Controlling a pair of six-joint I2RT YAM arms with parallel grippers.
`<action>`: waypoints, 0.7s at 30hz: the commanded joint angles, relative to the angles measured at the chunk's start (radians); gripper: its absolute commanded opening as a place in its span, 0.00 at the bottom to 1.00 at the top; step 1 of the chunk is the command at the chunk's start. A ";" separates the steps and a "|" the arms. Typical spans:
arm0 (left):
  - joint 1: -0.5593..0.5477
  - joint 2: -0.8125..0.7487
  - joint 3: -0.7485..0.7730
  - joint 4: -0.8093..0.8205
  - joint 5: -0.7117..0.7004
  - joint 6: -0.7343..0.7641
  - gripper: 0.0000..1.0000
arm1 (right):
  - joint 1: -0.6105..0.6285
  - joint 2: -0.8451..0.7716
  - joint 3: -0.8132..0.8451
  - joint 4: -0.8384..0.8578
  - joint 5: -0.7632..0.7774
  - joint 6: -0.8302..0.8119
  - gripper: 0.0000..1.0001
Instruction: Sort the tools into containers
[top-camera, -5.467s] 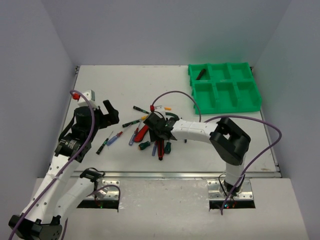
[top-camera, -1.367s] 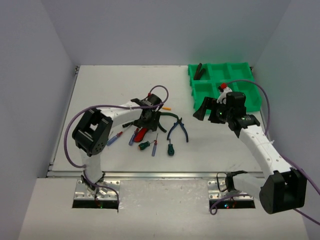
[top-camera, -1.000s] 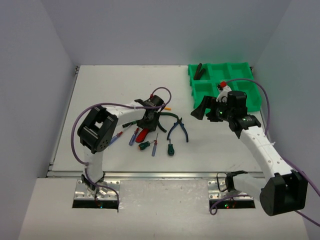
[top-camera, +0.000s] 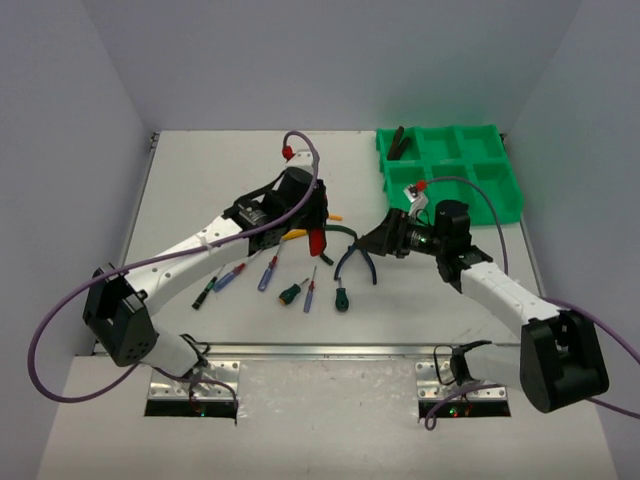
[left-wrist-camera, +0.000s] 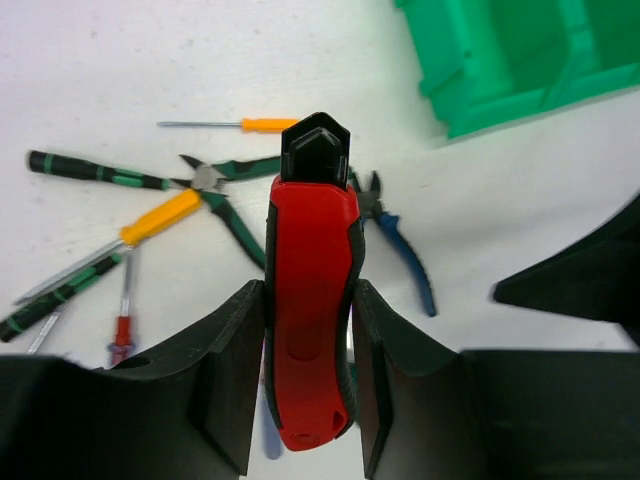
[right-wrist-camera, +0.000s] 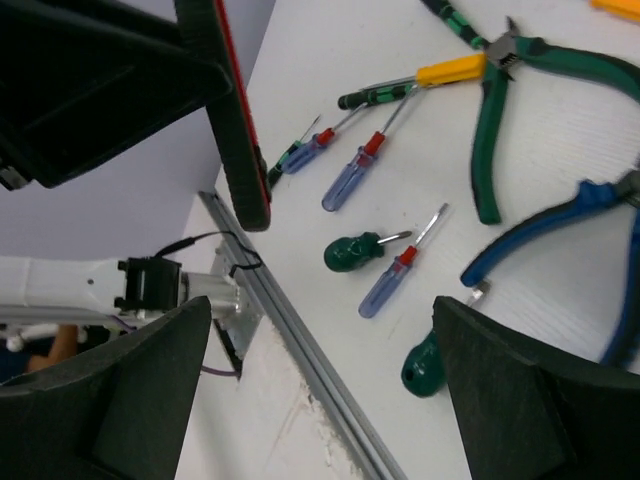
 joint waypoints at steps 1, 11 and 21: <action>0.003 -0.057 -0.040 0.149 0.118 -0.188 0.00 | 0.194 0.002 0.105 -0.007 0.149 -0.169 0.91; 0.003 -0.069 -0.078 0.277 0.332 -0.301 0.00 | 0.248 0.086 0.147 0.047 0.238 -0.126 0.41; 0.003 -0.087 0.037 -0.009 -0.056 -0.205 1.00 | 0.220 0.110 0.249 -0.133 0.453 -0.192 0.00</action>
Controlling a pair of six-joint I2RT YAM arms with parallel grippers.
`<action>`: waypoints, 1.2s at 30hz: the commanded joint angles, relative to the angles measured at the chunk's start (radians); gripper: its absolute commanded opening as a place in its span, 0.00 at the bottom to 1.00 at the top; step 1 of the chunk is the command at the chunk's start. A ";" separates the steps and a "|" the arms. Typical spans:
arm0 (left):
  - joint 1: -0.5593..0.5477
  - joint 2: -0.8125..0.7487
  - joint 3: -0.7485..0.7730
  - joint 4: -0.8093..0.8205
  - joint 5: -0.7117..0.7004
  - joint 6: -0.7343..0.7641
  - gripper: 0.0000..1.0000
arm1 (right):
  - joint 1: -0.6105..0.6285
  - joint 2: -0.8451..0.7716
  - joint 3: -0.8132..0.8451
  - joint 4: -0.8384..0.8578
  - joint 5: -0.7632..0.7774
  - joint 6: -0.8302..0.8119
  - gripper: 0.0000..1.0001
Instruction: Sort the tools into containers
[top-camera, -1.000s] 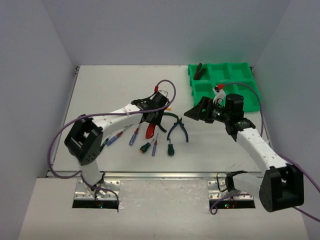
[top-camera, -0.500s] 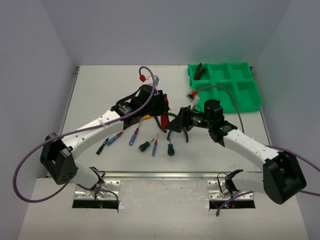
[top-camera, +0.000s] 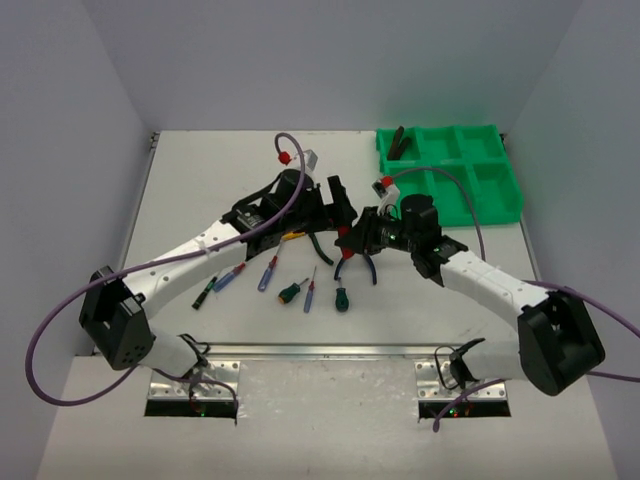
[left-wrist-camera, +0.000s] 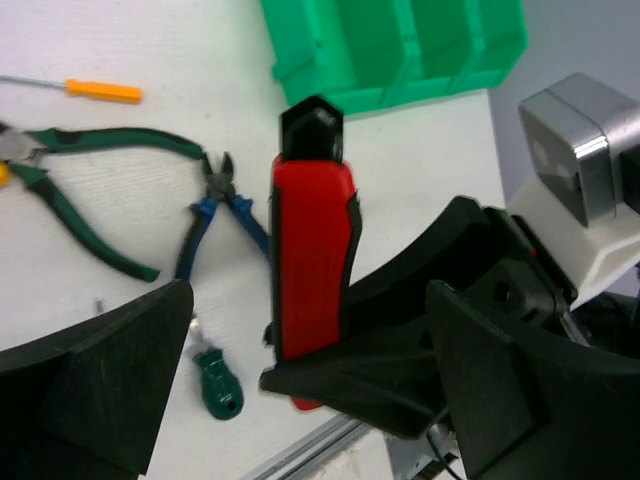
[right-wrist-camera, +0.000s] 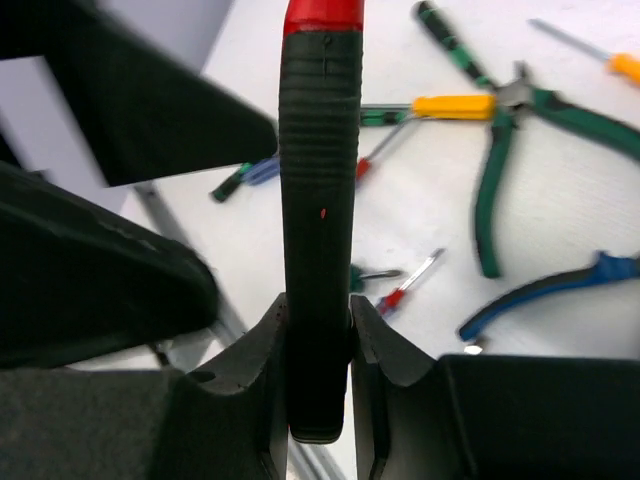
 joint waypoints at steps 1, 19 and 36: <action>-0.001 -0.072 0.150 -0.256 -0.503 0.051 1.00 | -0.058 0.051 0.220 -0.243 0.238 -0.088 0.00; 0.016 -0.440 -0.079 -0.412 -0.573 0.204 1.00 | -0.352 1.011 1.532 -0.710 0.733 -0.157 0.00; 0.016 -0.498 -0.217 -0.393 -0.704 0.242 1.00 | -0.361 1.104 1.526 -0.621 0.677 -0.120 0.33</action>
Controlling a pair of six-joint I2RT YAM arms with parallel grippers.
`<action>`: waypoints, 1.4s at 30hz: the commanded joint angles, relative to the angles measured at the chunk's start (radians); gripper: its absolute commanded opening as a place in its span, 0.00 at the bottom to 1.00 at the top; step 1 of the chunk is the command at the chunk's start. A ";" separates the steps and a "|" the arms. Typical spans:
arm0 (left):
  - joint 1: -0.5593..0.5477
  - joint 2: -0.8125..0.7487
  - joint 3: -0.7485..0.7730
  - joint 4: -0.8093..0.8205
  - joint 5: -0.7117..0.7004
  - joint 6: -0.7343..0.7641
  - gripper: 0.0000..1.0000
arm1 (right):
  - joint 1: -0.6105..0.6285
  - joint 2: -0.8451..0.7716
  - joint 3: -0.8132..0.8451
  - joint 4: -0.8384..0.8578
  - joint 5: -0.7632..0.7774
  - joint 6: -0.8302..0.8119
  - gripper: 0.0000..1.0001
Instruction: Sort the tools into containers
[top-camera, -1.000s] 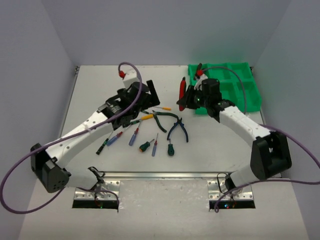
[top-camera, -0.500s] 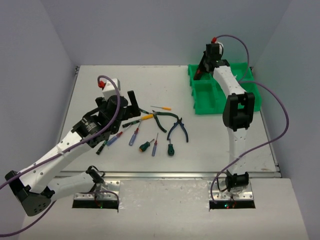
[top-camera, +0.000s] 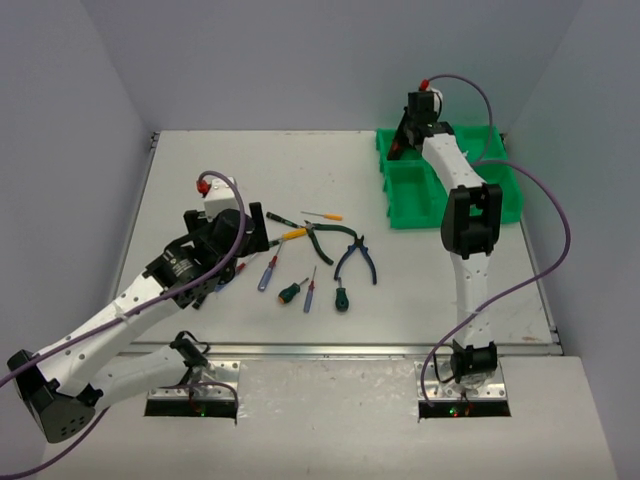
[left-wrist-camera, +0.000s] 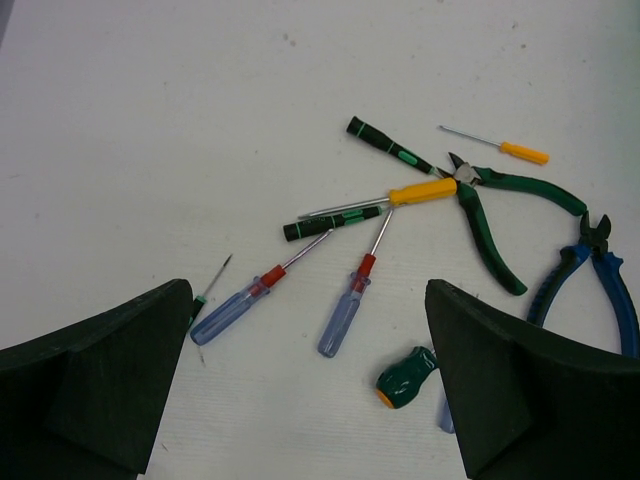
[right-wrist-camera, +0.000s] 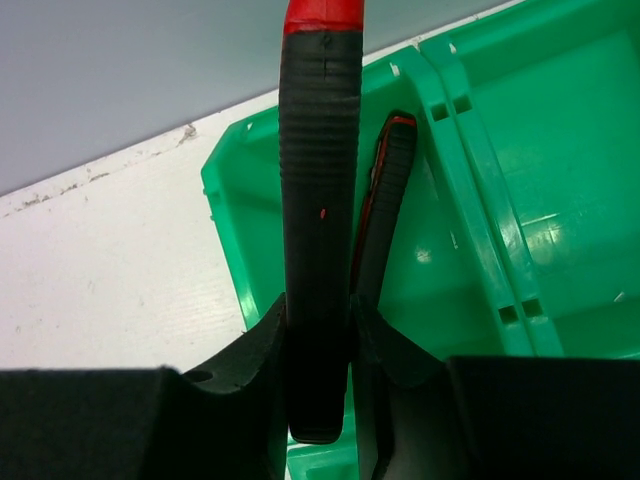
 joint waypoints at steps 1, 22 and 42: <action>0.002 0.000 0.012 0.023 -0.039 0.009 1.00 | 0.000 -0.027 -0.002 0.038 -0.017 0.011 0.46; 0.002 -0.028 0.026 -0.081 -0.146 0.011 1.00 | 0.220 -0.669 -0.642 -0.243 -0.125 -0.245 0.95; 0.005 -0.074 -0.083 0.045 0.001 0.049 1.00 | 0.453 -0.613 -1.001 -0.171 -0.110 -0.174 0.45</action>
